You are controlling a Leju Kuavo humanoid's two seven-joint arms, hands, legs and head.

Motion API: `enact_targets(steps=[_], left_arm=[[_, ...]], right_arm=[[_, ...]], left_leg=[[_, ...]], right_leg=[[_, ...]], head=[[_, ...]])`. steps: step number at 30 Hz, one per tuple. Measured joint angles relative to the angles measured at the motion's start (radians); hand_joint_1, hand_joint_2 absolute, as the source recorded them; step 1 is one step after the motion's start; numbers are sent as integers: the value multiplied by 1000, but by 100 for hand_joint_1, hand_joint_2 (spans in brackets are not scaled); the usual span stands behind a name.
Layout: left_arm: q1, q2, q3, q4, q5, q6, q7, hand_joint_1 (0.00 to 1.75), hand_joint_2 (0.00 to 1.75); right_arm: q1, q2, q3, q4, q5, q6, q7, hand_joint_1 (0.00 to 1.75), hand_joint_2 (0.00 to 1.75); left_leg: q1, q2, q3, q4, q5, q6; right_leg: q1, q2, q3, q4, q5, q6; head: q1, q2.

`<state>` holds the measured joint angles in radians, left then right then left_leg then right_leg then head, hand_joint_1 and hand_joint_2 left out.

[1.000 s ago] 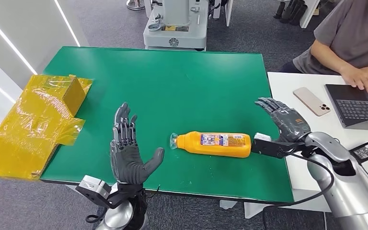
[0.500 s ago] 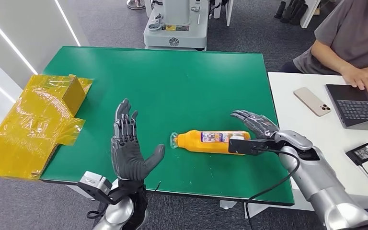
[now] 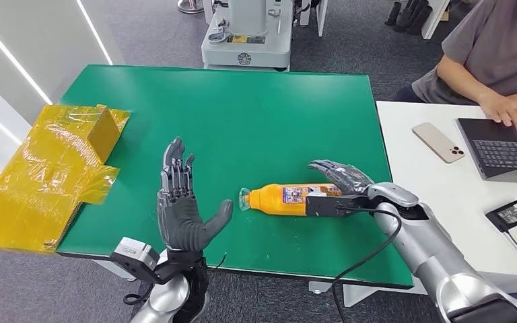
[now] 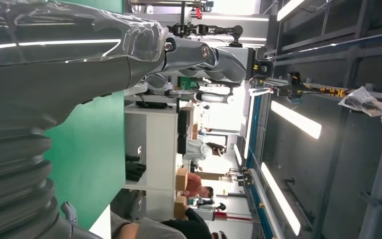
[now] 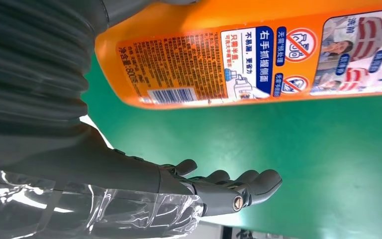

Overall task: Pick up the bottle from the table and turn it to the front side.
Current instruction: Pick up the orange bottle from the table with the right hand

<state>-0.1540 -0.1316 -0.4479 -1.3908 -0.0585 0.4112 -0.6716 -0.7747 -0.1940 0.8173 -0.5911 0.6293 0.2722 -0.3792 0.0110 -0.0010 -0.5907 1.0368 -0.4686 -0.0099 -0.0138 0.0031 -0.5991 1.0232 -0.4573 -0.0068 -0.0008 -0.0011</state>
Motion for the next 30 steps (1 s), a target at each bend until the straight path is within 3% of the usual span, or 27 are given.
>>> enact_targets(steps=[14,22,26,27,30], left_arm=[[-7,0,0,21,23,52,2,0,175],[9,0,0,21,20,73,2,0,175],[13,0,0,21,20,80,2,0,175],[13,1,0,21,20,80,2,0,175],[16,1,0,20,19,82,1,0,175]], right_arm=[[-80,13,29,100,-23,91,7,0,175],[-107,35,46,134,-33,69,-3,9,175],[-111,42,53,143,-33,56,-12,127,175],[-112,43,54,145,-33,54,-14,104,175],[-114,47,59,148,-33,51,-18,12,175]], left_leg=[[0,0,0,0,0,0],[0,0,0,0,0,0],[0,0,0,0,0,0],[0,0,0,0,0,0],[0,0,0,0,0,0]], right_leg=[[0,0,0,0,0,0],[0,0,0,0,0,0],[0,0,0,0,0,0],[0,0,0,0,0,0],[0,0,0,0,0,0]], head=[[0,0],[0,0],[0,0],[0,0],[0,0]])
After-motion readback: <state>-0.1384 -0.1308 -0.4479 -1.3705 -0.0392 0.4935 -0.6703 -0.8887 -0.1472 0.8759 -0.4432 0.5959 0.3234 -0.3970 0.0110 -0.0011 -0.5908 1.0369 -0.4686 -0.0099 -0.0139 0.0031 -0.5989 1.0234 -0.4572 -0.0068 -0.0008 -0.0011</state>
